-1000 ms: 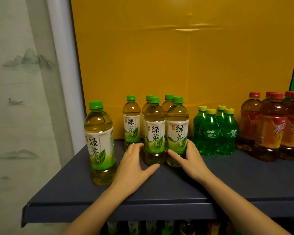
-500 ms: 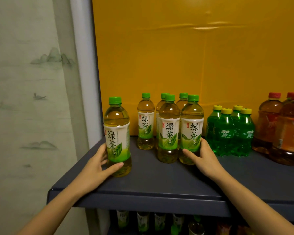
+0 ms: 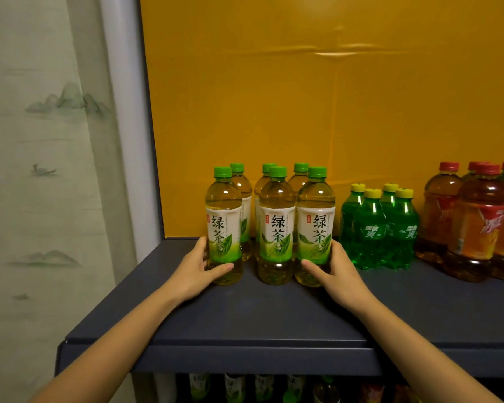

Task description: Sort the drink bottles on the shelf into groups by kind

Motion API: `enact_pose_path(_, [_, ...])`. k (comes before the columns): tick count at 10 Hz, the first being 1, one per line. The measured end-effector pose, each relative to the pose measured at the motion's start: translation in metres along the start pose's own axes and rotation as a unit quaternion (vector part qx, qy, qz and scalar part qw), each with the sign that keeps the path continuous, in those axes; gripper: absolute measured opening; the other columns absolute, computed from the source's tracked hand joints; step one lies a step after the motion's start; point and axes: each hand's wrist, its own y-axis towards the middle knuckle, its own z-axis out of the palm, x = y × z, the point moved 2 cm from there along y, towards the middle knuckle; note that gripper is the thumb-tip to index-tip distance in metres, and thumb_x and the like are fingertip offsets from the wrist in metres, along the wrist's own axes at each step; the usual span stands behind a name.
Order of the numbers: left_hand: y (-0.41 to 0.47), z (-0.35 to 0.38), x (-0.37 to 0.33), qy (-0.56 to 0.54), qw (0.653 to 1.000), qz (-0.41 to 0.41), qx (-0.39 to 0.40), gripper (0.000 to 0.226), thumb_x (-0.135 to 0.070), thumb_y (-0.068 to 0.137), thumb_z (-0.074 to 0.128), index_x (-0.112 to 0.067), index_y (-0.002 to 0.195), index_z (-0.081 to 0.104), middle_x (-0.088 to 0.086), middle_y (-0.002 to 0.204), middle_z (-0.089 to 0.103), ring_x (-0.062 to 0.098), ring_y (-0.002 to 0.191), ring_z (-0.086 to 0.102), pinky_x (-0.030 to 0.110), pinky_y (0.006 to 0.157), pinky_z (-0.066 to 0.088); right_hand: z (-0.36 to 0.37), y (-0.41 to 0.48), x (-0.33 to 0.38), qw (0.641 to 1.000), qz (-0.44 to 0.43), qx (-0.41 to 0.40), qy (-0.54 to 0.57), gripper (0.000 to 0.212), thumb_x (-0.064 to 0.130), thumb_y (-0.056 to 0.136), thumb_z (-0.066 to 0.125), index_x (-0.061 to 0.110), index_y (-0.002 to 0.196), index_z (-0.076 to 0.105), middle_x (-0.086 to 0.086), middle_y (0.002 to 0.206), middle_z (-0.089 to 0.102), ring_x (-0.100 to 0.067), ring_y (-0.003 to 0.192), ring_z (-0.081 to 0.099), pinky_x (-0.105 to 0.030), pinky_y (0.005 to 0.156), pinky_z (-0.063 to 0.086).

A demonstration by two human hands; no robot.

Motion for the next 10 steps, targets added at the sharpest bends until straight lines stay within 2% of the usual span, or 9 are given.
enact_pose_path(2, [0.011, 0.008, 0.002, -0.002, 1.0, -0.001, 0.012, 0.071, -0.002, 0.079, 0.065, -0.015, 0.137, 0.027, -0.009, 0.126, 0.044, 0.005, 0.118, 0.043, 0.0, 0.078, 0.043, 0.0, 0.0, 0.001, 1.0, 0.004, 0.0, -0.004, 0.063, 0.034, 0.081, 0.065, 0.02, 0.135, 0.035, -0.003, 0.137, 0.046, -0.019, 0.127, 0.043, -0.045, 0.106, 0.039])
enact_pose_path(4, [0.019, 0.018, 0.004, -0.007, 1.0, 0.006, 0.019, 0.069, -0.003, 0.079, 0.066, -0.013, 0.136, 0.029, -0.008, 0.125, 0.046, 0.001, 0.112, 0.046, -0.001, 0.074, 0.043, 0.0, -0.001, 0.002, 1.0, 0.011, 0.001, -0.003, 0.065, 0.034, 0.081, 0.066, 0.019, 0.135, 0.034, -0.003, 0.138, 0.046, -0.018, 0.128, 0.043, -0.044, 0.107, 0.038])
enact_pose_path(7, [0.022, 0.021, 0.009, 0.015, 0.999, 0.028, 0.02, 0.071, -0.012, 0.08, 0.067, -0.018, 0.139, 0.027, -0.011, 0.13, 0.044, 0.001, 0.119, 0.043, 0.003, 0.084, 0.041, 0.001, -0.001, 0.0, 1.0, 0.014, 0.003, -0.001, 0.066, 0.034, 0.081, 0.065, 0.019, 0.137, 0.032, -0.003, 0.139, 0.044, -0.018, 0.128, 0.042, -0.042, 0.108, 0.037])
enact_pose_path(8, [0.02, 0.02, 0.011, 0.05, 0.998, 0.027, 0.023, 0.071, -0.019, 0.081, 0.067, -0.022, 0.139, 0.027, -0.01, 0.135, 0.042, 0.007, 0.127, 0.041, 0.026, 0.106, 0.039, 0.001, -0.001, 0.001, 1.0, 0.021, 0.007, 0.002, 0.067, 0.033, 0.081, 0.066, 0.018, 0.137, 0.031, -0.003, 0.139, 0.044, -0.018, 0.129, 0.041, -0.04, 0.108, 0.037])
enact_pose_path(9, [0.016, 0.019, 0.01, 0.09, 0.995, 0.043, 0.003, 0.071, -0.024, 0.08, 0.068, -0.023, 0.139, 0.028, -0.002, 0.142, 0.041, 0.013, 0.131, 0.039, 0.04, 0.111, 0.035, 0.0, -0.001, 0.001, 1.0, 0.024, 0.007, 0.018, 0.07, 0.033, 0.079, 0.067, 0.016, 0.137, 0.031, -0.003, 0.139, 0.045, -0.019, 0.129, 0.042, -0.041, 0.108, 0.037])
enact_pose_path(10, [0.009, 0.015, -0.002, 0.116, 0.991, 0.059, -0.043, 0.076, -0.023, 0.079, 0.068, -0.02, 0.141, 0.025, 0.002, 0.145, 0.035, 0.011, 0.131, 0.035, 0.029, 0.108, 0.031, -0.005, -0.002, 0.0, 0.999, 0.033, -0.009, 0.034, 0.085, 0.036, 0.074, 0.072, 0.014, 0.141, 0.025, -0.004, 0.145, 0.039, -0.02, 0.135, 0.034, -0.042, 0.111, 0.033])
